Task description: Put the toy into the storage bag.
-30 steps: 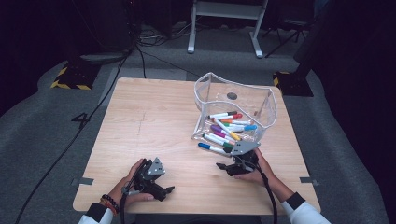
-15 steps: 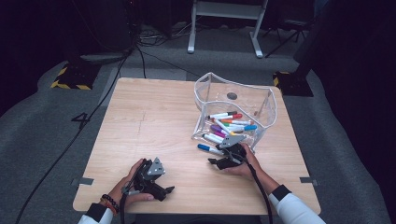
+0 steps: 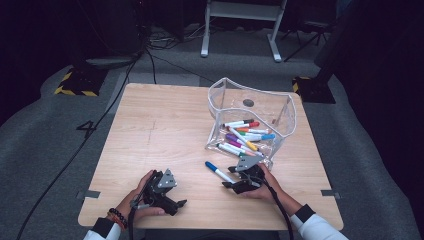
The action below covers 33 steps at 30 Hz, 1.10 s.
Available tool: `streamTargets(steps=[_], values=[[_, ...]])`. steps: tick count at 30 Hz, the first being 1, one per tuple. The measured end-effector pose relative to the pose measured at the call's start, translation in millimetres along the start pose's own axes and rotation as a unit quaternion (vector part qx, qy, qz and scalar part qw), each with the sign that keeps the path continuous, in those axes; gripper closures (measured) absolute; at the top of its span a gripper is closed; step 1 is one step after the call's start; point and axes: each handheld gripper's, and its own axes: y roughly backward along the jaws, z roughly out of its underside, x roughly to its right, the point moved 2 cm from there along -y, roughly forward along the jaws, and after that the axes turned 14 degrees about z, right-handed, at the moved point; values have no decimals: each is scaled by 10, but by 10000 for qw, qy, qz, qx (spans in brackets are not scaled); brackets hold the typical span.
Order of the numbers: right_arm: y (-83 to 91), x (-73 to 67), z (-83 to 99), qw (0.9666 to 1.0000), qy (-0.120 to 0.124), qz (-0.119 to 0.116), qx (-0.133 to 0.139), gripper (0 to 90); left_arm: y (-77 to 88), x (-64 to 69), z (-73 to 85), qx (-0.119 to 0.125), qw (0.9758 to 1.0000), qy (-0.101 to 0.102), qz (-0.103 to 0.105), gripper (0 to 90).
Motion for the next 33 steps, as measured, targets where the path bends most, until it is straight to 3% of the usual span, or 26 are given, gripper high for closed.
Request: streamTargets(steps=[10,15,18,21,26,28,33], values=[[-238,-221,-249,9995,153,-198,184,427,-2,-4,-4,-8,10000,-19,9,6],[-309,-291,-317,9988,188,-307,327,561,-3,-4,-4,-5,10000,-18,11,6],[-315,-281,-323,9991,109,-247,329,660,-3,-4,-4,-8,10000,-22,13,6],[-266,-263,-292,9992,146,-247,282,739,0,1,0,-2,10000,-12,11,7],[-122,-218,-176,9989,304,-306,199,744,0,-2,-1,-8,10000,-24,22,7],[-65,-186,-126,9989,222,-397,135,744,0,-4,-2,-13,10000,-32,27,6],[80,-116,-31,9993,212,-307,91,744,-1,-5,-3,-11,10000,-32,24,6]])
